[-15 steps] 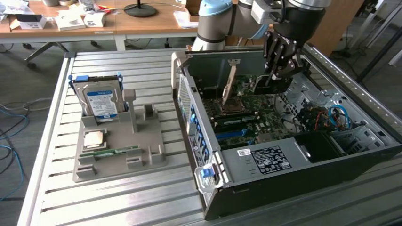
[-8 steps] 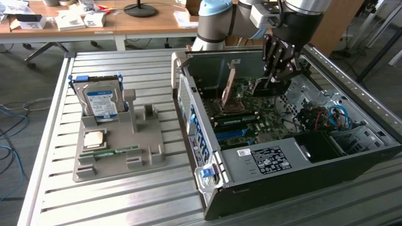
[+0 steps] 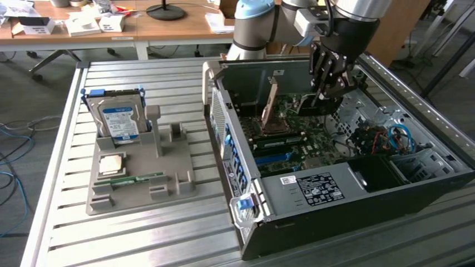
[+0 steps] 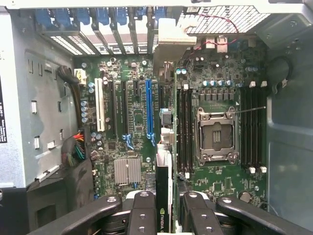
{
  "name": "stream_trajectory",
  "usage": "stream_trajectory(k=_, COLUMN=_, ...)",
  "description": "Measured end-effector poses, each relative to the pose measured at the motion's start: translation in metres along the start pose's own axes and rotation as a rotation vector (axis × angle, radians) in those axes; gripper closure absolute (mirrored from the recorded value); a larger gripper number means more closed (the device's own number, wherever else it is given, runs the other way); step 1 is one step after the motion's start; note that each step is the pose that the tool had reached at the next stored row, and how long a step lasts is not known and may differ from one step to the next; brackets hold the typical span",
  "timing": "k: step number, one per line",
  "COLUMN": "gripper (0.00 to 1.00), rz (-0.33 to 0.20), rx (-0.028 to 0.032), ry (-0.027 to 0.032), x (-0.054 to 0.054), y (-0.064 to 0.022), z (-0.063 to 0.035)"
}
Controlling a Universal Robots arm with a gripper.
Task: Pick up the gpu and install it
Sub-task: 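Insert the gpu into the slot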
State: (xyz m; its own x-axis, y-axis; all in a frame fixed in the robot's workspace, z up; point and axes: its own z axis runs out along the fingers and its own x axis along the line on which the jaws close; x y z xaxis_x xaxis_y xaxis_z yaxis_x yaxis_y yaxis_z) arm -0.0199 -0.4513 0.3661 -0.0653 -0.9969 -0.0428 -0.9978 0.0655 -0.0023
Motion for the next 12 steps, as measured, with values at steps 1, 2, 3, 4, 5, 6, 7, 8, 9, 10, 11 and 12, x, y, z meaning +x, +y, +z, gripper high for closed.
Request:
stream_trajectory(k=1, gripper=0.74, rz=0.000, rx=0.0000, ry=-0.0001, x=0.0000, y=0.0000, z=0.0000)
stream_trajectory(k=2, gripper=0.74, rz=0.000, rx=0.0000, ry=-0.0001, x=0.0000, y=0.0000, z=0.0001)
stream_trajectory(k=3, gripper=0.74, rz=0.000, rx=0.0001, ry=-0.0001, x=0.0000, y=0.0000, z=0.0001)
stream_trajectory(k=4, gripper=0.74, rz=0.000, rx=0.0001, ry=-0.0003, x=0.0000, y=0.0000, z=0.0003)
stream_trajectory(k=5, gripper=0.74, rz=0.000, rx=0.0002, ry=-0.0006, x=0.0000, y=0.0000, z=0.0009)
stream_trajectory(k=6, gripper=0.74, rz=0.000, rx=0.0001, ry=-0.0004, x=0.0000, y=0.0000, z=0.0015)
stream_trajectory(k=7, gripper=0.74, rz=0.000, rx=0.0001, ry=-0.0002, x=0.0001, y=0.0000, z=0.0023)
stream_trajectory(k=8, gripper=0.74, rz=0.000, rx=0.0000, ry=-0.0002, x=0.0001, y=0.0000, z=0.0033)
stream_trajectory(k=9, gripper=0.74, rz=0.000, rx=0.0000, ry=-0.0002, x=0.0002, y=0.0000, z=0.0043)
stream_trajectory(k=10, gripper=0.74, rz=0.000, rx=0.0001, ry=-0.0003, x=0.0002, y=0.0000, z=0.0053)
stream_trajectory(k=11, gripper=0.74, rz=0.000, rx=0.0001, ry=-0.0001, x=0.0002, y=0.0000, z=0.0062)
stream_trajectory(k=12, gripper=0.74, rz=0.000, rx=0.0000, ry=-0.0001, x=0.0003, y=0.0000, z=0.0071)
